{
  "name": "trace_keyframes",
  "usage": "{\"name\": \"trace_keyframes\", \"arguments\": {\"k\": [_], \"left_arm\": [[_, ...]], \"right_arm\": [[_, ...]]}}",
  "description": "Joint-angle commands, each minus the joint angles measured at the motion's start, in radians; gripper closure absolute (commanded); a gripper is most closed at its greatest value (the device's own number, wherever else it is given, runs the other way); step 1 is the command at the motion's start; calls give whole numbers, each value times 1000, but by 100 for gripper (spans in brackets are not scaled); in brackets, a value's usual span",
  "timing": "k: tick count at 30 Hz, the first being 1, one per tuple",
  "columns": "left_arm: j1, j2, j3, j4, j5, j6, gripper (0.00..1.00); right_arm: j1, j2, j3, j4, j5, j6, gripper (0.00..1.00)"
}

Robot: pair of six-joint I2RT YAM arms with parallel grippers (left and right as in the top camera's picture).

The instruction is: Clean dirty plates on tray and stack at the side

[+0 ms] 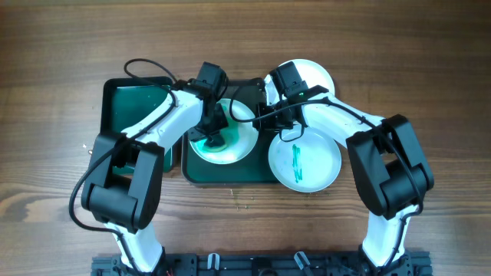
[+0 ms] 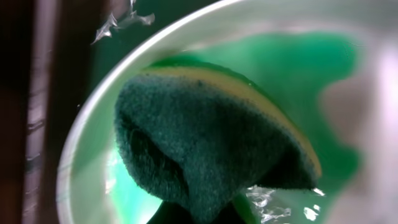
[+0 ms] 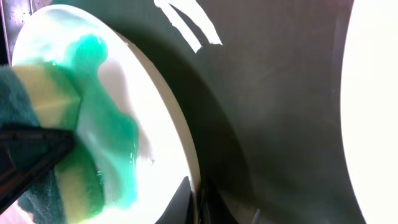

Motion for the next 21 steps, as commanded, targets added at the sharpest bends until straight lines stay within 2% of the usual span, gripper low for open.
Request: {"name": "trace_keyframes", "arguments": {"k": [1,5,8,10,15,19,21], "left_arm": [[5,5,10,-59,3,-16,96],[50,-44,40,-132,145,39,96],[138,-156,123,-188,248,115,96],[195,-239,180,-220,239,115,96],[266,-381,190,-212,181,115,96],[271,-397,189,-212,144,115,96],[271,-391,189,-212,141,115,96]], "right_arm": [[-3,8,-6,2,-20,0,96],[-3,8,-6,-16,-11,0,96],[-3,6,-6,-21,-2,1,96],[-3,-8,4,-56,65,49,96],[20,-97,47,-179,292,46,96],[85,-219,51,-208,458,23,96],[143,-294,51,-231,622,23,96]]}}
